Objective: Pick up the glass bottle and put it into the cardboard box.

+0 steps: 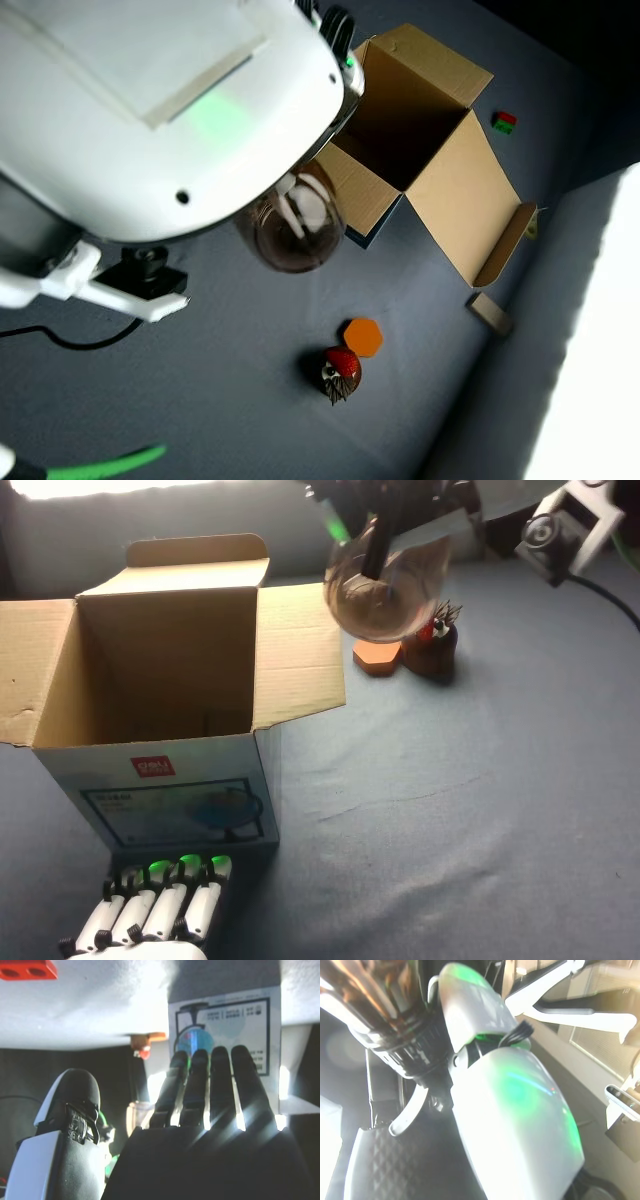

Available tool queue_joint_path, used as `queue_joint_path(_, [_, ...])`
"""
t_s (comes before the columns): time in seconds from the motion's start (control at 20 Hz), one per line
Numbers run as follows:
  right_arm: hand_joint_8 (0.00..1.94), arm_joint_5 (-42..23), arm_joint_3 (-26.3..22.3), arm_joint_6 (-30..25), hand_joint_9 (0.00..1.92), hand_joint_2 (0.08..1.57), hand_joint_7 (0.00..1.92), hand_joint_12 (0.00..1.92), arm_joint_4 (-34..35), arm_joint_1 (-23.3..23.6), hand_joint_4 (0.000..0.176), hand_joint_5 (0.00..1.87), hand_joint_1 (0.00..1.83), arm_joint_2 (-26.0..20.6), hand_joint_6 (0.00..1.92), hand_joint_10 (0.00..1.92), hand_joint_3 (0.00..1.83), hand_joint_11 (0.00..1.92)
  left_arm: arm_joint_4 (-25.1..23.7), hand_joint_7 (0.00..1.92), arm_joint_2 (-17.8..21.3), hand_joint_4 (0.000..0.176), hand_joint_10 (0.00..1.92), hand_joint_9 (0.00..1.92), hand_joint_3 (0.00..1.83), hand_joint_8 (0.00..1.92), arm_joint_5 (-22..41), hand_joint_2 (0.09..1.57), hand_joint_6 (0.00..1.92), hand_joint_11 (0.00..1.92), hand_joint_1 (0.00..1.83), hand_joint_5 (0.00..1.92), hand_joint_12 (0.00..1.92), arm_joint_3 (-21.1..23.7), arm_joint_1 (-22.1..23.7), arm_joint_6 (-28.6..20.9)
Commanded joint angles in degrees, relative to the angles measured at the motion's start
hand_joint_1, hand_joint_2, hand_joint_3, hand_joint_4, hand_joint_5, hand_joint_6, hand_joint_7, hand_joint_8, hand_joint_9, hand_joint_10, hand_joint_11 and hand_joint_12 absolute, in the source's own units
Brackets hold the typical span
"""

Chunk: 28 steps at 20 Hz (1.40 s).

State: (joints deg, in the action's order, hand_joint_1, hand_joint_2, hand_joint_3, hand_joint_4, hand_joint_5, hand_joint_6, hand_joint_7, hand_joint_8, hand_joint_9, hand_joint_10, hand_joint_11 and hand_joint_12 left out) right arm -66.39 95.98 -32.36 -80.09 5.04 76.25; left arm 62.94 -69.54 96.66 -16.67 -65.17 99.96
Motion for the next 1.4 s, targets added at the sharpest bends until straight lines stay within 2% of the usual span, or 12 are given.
queue_joint_path(0.0, [1.11,-0.8,0.2,0.0,0.91,1.18,0.87,1.64,6.2,0.9,0.000,0.67,1.36,0.1,1.37,1.34,0.00,0.81,-4.6,0.00,-0.2,0.000,0.00,0.00,0.00,0.00,4.0,1.22,0.00,0.00,0.00,0.00,0.02,0.0,0.0,-0.6])
queue_joint_path(0.4, [1.07,0.6,0.1,2.8,0.93,1.18,0.88,1.62,6.9,0.9,0.000,0.67,1.36,3.7,1.38,1.31,0.00,0.84,-4.7,0.00,-0.2,0.000,0.00,0.00,0.00,0.00,4.0,1.23,0.01,0.00,0.00,0.02,0.00,-0.1,-0.1,-1.0])
queue_joint_path(0.7, [1.13,1.9,0.1,3.9,0.90,1.20,0.84,1.66,9.4,0.3,0.000,0.61,1.35,6.5,1.47,1.35,0.00,0.81,-4.7,0.01,-0.3,0.000,0.00,0.01,0.00,0.00,3.5,1.24,0.01,0.02,0.00,0.02,0.01,-0.3,-0.2,-1.4])
queue_joint_path(1.05, [1.18,5.6,0.1,5.4,0.93,1.19,0.82,1.66,10.2,0.3,0.000,0.66,1.36,10.6,1.39,1.33,0.00,0.86,-4.7,0.04,-0.6,0.000,0.01,0.02,0.00,0.01,3.5,1.23,0.01,0.03,0.03,0.05,0.04,-0.7,-0.5,-1.9])
queue_joint_path(1.15, [1.13,6.6,0.1,6.2,0.95,1.17,0.85,1.63,10.1,0.2,0.000,0.70,1.36,11.9,1.32,1.31,0.00,0.89,-4.9,0.04,-0.8,0.000,0.00,0.03,0.00,0.00,3.4,1.23,0.00,0.00,0.03,0.04,0.22,-1.0,-0.6,-2.4])
queue_joint_path(1.35, [1.20,9.2,0.2,7.9,0.90,1.21,0.79,1.64,9.4,-0.5,0.000,0.63,1.35,14.1,1.44,1.37,0.00,0.82,-5.5,0.00,-0.9,0.000,0.00,0.00,0.00,0.00,3.4,1.23,0.00,0.00,0.00,0.00,0.01,-1.2,-0.7,-2.6])
